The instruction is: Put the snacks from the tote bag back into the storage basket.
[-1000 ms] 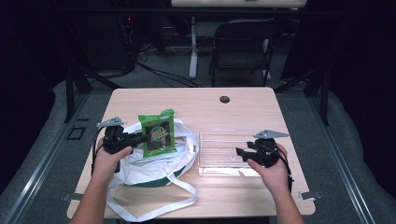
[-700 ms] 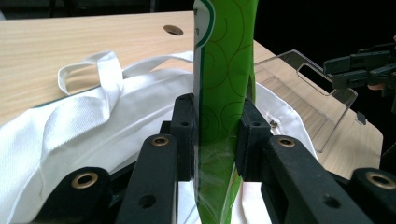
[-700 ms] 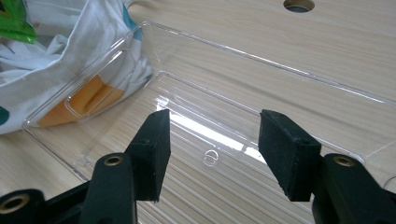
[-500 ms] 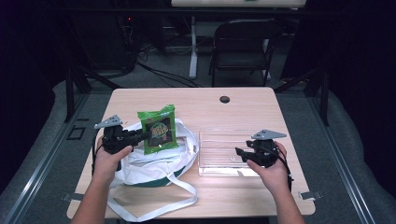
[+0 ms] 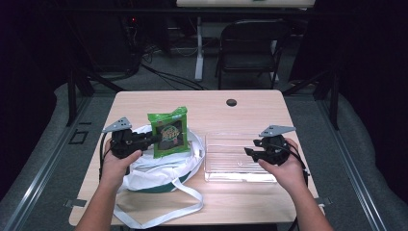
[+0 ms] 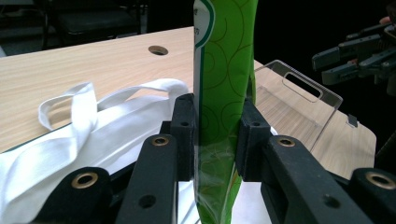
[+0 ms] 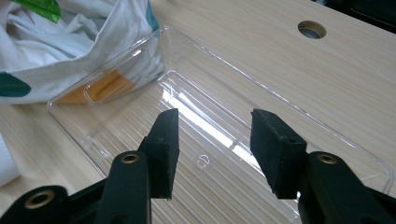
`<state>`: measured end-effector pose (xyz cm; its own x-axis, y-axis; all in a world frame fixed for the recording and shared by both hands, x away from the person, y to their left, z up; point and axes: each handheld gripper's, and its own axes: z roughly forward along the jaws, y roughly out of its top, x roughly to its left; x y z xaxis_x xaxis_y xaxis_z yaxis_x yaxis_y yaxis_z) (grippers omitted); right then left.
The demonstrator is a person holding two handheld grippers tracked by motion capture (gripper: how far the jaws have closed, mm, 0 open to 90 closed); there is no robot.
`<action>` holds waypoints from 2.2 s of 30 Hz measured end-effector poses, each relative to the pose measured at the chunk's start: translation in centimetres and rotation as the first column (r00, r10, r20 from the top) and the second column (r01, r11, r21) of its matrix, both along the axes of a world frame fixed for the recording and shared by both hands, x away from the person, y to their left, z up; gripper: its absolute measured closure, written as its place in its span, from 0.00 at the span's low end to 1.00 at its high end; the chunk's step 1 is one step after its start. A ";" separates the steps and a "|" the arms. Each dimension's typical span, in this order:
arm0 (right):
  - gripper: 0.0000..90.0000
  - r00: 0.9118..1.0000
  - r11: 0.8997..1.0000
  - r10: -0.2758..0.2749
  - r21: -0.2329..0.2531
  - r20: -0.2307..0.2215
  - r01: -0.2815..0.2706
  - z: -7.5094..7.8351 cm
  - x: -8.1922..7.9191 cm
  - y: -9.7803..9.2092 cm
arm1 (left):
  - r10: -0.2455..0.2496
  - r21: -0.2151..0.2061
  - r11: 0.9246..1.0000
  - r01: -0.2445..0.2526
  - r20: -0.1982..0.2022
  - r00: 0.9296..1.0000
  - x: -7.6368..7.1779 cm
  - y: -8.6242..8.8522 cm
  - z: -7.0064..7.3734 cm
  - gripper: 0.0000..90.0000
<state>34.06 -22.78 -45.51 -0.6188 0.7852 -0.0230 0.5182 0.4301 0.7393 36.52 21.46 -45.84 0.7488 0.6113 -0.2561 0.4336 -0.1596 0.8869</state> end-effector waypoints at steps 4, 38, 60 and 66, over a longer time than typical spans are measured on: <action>0.63 0.999 0.999 0.043 -0.021 0.001 -0.043 0.2 0.3 0.0 | -0.022 0.014 1.000 0.022 0.000 1.000 -0.1 -0.9 0.0 0.81; 0.74 0.920 0.893 0.374 -0.223 -0.122 -0.392 7.4 3.2 2.9 | -0.164 -0.003 0.986 0.165 0.050 0.985 -1.5 -5.2 0.6 0.81; 0.64 0.872 0.832 0.469 -0.259 -0.144 -0.490 11.5 3.8 5.1 | -0.203 0.016 0.979 0.203 0.029 0.979 -1.9 -7.2 -0.3 0.81; 0.63 0.853 0.805 0.498 -0.284 -0.154 -0.521 12.1 3.7 6.1 | -0.217 0.022 0.976 0.217 0.023 0.976 -2.0 -7.6 -0.4 0.81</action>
<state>37.79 -16.66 -33.43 -0.9368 0.3163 -0.1495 0.2052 0.8429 0.4974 34.52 13.91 -46.26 0.8703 0.4380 -0.2251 0.3640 -0.2643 0.8931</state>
